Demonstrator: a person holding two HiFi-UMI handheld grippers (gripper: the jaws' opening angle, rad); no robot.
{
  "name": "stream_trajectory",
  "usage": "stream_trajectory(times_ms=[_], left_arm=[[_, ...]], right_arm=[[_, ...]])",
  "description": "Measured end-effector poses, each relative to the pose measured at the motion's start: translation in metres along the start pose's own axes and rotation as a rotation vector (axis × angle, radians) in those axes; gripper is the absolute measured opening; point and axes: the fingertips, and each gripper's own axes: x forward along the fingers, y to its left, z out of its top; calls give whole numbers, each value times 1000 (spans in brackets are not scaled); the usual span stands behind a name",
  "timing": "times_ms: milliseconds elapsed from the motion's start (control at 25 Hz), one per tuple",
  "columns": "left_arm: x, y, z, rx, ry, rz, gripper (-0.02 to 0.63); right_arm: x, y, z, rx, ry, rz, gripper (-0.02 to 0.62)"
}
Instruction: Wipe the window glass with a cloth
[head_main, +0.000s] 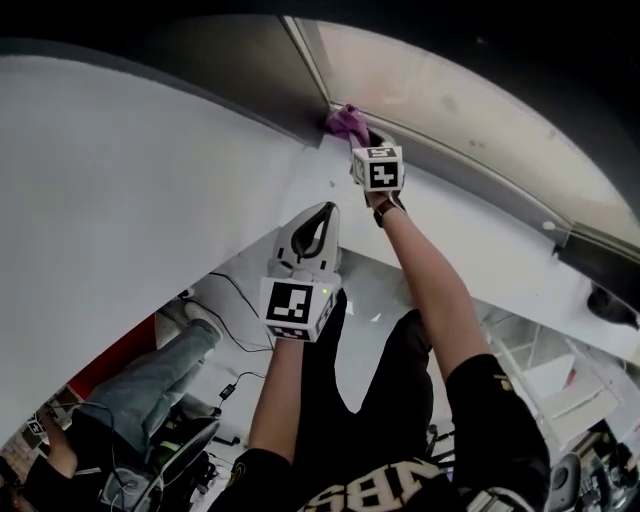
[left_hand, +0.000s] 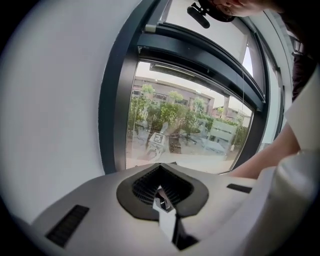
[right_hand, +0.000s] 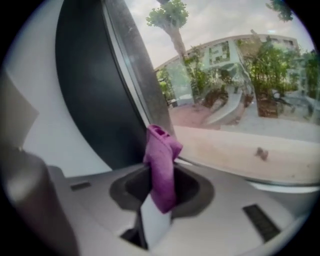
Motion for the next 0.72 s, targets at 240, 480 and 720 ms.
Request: stream_trajectory(times_ms=[240, 480, 720], left_arm=[[-8, -29, -20, 11, 22, 4, 23], [-17, -62, -25, 5, 26, 7, 23], [13, -131, -42, 27, 69, -80, 23]], right_arm=[[0, 0, 19, 92, -52, 71, 103], [-38, -47, 17, 338, -113, -9, 103], [-158, -210, -56, 426, -116, -230, 103]])
